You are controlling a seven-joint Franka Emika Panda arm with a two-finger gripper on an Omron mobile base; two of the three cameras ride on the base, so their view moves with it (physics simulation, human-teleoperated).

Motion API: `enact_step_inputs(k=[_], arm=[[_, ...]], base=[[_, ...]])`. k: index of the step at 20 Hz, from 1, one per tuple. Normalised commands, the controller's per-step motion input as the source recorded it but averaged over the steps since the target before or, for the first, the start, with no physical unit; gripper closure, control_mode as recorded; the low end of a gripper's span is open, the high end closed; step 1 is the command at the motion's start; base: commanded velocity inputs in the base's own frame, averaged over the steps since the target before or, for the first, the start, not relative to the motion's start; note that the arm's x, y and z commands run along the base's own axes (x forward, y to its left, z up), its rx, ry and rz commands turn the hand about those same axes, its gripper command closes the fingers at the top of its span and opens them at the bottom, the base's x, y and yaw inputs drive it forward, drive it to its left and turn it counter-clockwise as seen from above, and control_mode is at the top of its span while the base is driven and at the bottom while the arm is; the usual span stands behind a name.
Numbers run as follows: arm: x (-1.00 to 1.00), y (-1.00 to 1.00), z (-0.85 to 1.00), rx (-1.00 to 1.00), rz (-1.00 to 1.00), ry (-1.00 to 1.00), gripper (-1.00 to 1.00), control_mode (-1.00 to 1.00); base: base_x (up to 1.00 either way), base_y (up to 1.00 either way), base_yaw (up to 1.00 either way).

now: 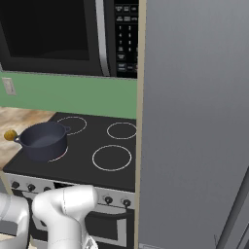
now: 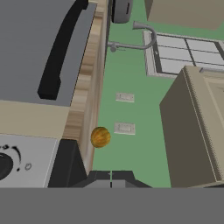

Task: Turn on the burner for the pot on the stove. Wait thirty seconds for the pot to heat up. Then add the squash to the pot.

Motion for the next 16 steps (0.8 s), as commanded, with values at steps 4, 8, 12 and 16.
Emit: enact_step_inputs(k=[4,8,12,16], arm=[[0.00,0.00,0.00,0.00,0.00,0.00,1.00,-1.00],[0.00,0.00,0.00,0.00,0.00,0.00,1.00,-1.00],[0.00,0.00,0.00,0.00,0.00,0.00,1.00,-1.00],[0.00,0.00,0.00,0.00,0.00,0.00,1.00,-1.00]], base=[[0.00,0.00,0.00],[0.00,0.00,0.00],[0.00,0.00,0.00],[0.00,0.00,0.00]])
